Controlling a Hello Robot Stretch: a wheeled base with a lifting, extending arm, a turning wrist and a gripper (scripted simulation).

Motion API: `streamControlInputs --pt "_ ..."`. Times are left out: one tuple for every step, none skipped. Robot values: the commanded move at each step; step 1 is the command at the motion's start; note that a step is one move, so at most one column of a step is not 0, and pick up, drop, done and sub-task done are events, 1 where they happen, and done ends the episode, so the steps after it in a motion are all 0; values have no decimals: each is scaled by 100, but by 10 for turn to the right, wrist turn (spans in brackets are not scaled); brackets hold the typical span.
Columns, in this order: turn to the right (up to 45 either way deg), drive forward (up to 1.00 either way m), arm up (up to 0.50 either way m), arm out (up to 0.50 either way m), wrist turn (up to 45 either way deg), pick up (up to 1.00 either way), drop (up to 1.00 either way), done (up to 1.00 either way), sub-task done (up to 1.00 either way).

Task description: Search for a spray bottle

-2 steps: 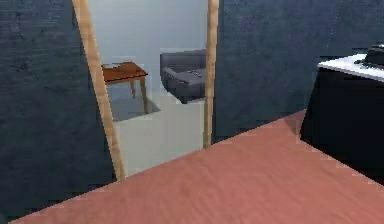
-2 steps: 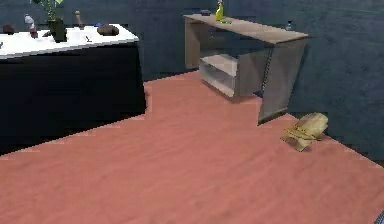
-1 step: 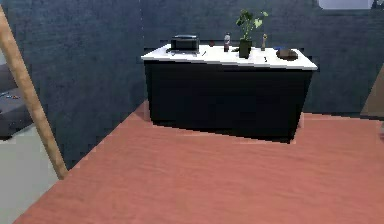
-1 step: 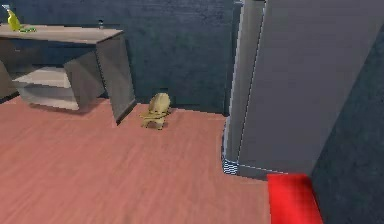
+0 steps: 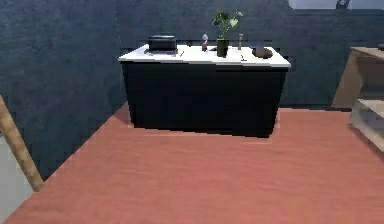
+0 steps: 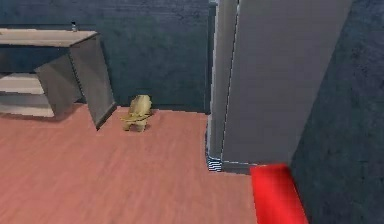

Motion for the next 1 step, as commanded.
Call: streamControlInputs --pt "0 5 0 0 0 0 0 0 0"
